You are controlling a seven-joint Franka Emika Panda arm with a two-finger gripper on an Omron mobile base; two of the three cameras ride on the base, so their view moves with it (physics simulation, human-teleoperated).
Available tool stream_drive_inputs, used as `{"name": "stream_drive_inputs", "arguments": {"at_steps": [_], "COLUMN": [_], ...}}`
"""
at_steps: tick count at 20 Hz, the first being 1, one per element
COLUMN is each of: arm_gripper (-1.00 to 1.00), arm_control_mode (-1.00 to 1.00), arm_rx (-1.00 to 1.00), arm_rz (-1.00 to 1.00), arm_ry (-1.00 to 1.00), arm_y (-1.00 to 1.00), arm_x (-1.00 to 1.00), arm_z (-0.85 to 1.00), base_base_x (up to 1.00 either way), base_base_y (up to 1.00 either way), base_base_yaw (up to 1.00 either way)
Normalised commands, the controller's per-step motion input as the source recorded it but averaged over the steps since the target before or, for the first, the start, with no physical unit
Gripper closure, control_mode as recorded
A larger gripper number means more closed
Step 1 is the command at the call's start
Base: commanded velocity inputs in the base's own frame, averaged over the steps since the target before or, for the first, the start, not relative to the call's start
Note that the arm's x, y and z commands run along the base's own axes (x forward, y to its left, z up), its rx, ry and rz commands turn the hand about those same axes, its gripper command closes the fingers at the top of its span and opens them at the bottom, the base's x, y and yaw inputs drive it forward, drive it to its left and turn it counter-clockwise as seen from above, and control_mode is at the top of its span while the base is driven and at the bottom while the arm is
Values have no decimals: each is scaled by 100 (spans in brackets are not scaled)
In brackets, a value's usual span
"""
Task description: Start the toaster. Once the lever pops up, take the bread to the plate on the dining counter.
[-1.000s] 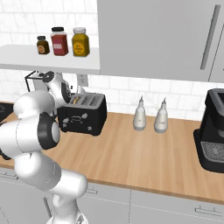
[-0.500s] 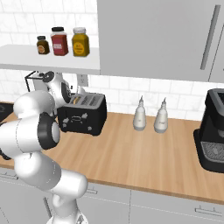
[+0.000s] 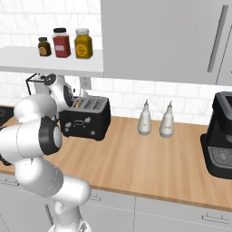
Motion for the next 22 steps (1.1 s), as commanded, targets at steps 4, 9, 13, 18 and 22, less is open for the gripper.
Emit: {"name": "stream_drive_inputs", "arguments": {"at_steps": [4,9,13,18,22], "arm_gripper": [-100,-100,-100,-100,-100], "arm_control_mode": [-100,-100,-100,-100,-100], "arm_rx": [0,0,0,0,0], "arm_rz": [0,0,0,0,0], "arm_ry": [0,0,0,0,0], "arm_y": [0,0,0,0,0], "arm_x": [0,0,0,0,0], "arm_z": [0,0,0,0,0], "base_base_x": [0,0,0,0,0], "base_base_y": [0,0,0,0,0], "base_base_yaw": [0,0,0,0,0]}}
